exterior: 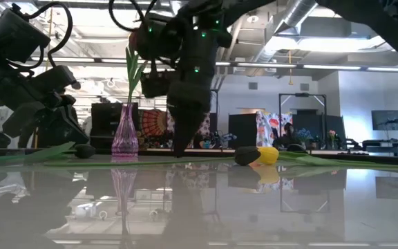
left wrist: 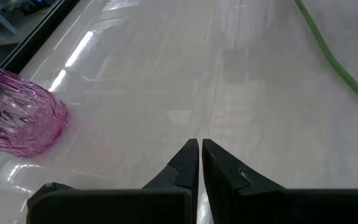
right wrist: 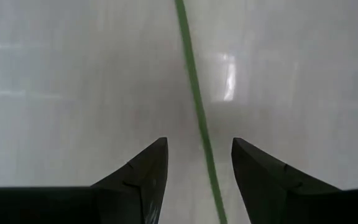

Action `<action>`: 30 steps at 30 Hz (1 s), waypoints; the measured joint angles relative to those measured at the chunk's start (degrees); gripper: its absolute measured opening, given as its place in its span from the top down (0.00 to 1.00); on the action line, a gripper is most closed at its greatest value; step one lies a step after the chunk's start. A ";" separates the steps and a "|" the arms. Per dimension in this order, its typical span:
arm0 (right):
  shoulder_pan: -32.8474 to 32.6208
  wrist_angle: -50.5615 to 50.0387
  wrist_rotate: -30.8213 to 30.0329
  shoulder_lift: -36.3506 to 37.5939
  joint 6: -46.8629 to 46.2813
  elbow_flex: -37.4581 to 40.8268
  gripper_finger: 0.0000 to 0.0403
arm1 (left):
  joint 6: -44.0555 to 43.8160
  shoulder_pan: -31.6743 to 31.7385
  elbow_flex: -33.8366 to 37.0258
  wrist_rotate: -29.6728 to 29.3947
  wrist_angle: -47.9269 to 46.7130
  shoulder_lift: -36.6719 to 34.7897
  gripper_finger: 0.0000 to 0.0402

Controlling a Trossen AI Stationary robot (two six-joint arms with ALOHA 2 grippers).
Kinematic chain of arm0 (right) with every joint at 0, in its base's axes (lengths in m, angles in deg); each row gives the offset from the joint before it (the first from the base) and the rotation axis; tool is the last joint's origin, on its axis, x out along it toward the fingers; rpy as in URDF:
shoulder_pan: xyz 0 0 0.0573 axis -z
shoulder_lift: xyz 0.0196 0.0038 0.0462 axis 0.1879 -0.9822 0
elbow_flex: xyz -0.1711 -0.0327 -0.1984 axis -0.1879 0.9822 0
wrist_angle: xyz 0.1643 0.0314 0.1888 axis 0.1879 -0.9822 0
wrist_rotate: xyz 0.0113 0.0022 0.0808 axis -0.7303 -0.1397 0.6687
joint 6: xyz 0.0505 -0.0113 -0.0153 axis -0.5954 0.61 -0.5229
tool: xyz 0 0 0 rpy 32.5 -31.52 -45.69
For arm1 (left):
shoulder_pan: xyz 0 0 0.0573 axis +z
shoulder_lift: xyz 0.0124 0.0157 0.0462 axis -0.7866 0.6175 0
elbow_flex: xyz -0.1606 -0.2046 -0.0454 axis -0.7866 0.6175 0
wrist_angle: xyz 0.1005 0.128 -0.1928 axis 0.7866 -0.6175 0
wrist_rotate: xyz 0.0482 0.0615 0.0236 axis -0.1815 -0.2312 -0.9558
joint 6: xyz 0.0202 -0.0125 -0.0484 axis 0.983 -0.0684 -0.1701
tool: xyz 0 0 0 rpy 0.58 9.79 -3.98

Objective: Sort flowers into vase by color
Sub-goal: Put the right black flower into the purple vase

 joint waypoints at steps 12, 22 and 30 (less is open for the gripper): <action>-1.94 -2.50 -3.95 -2.15 4.07 -0.15 0.91 | 0.00 0.02 0.02 0.02 -0.72 -1.13 0.97; -2.85 -3.23 -22.24 1.96 12.41 0.41 0.96 | 0.00 0.02 0.02 0.02 -0.79 -1.13 0.97; -1.17 1.91 -49.81 7.33 34.21 0.22 0.96 | 0.00 0.02 0.02 0.00 -0.79 -1.13 0.97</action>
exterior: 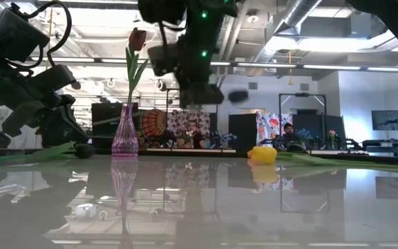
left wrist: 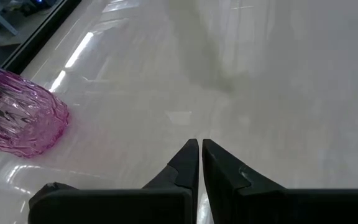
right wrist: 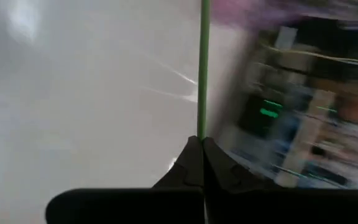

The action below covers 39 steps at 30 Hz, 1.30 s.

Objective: Sort flowers into vase by color
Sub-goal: Put the right black flower into the purple vase

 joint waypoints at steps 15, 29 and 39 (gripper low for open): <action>15.26 22.20 -20.59 2.32 41.36 -0.09 0.96 | 0.00 -0.01 0.00 0.02 0.00 0.00 0.97; 19.18 42.72 -8.26 2.32 68.52 -3.37 0.96 | 0.00 -0.02 0.00 0.00 0.00 0.00 0.97; 19.50 45.04 3.05 2.41 81.12 -8.00 0.96 | 0.00 0.00 0.00 0.00 0.00 0.00 0.97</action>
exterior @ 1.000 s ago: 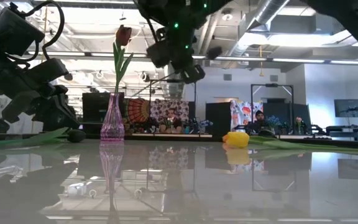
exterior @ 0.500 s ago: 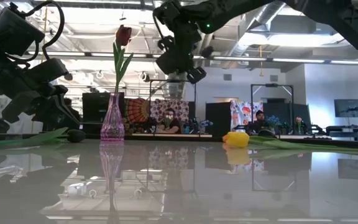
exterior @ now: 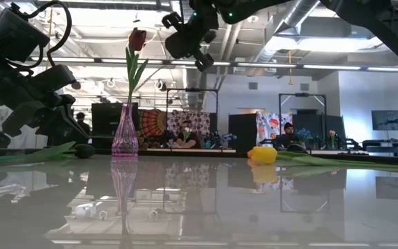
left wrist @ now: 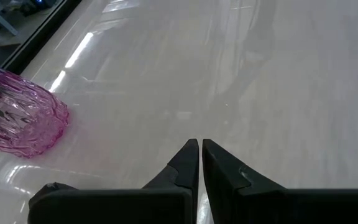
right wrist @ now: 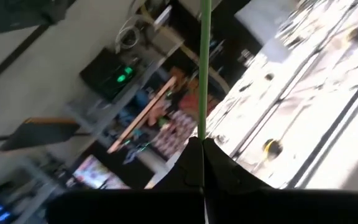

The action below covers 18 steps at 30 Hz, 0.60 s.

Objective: Sort flowers into vase by color
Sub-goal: Put the right black flower into the purple vase

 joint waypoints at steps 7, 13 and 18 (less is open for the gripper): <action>0.18 0.64 6.86 0.00 4.90 0.00 0.96 | 0.00 0.00 -0.02 0.02 0.00 0.00 0.97; 0.21 0.64 11.32 -0.02 5.45 0.00 0.96 | 0.00 0.00 -0.02 0.01 0.00 0.00 0.97; 0.49 -0.87 13.75 -0.15 5.23 0.36 0.96 | 0.00 -0.01 -0.02 0.01 0.00 0.00 0.97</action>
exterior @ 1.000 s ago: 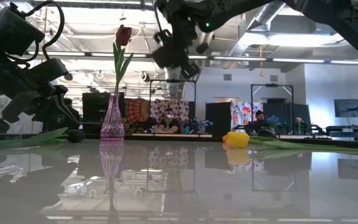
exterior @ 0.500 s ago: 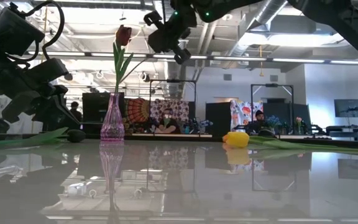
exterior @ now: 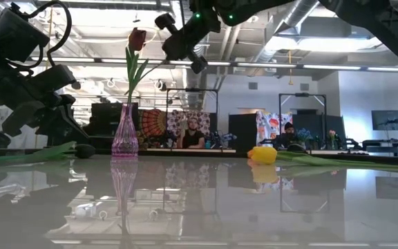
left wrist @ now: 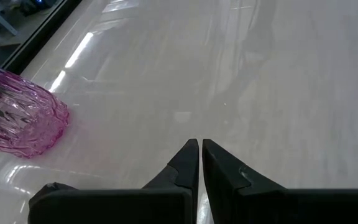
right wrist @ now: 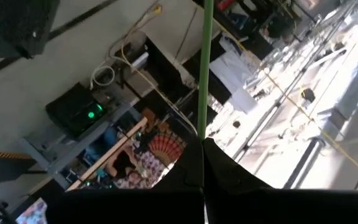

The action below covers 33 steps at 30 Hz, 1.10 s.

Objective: Sort flowers into vase by color
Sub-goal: Put the right black flower into the purple vase

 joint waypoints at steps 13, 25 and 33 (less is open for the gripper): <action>1.16 2.85 3.01 -0.13 1.07 2.25 0.96 | 0.00 -0.01 -0.02 -0.01 0.00 0.00 0.97; 1.27 5.88 4.96 -0.07 4.68 2.25 0.96 | 0.00 0.01 -0.02 0.01 0.02 0.00 0.97; 1.56 5.92 7.01 -0.07 6.03 2.27 0.96 | 0.00 0.01 -0.02 -0.01 0.00 0.00 0.97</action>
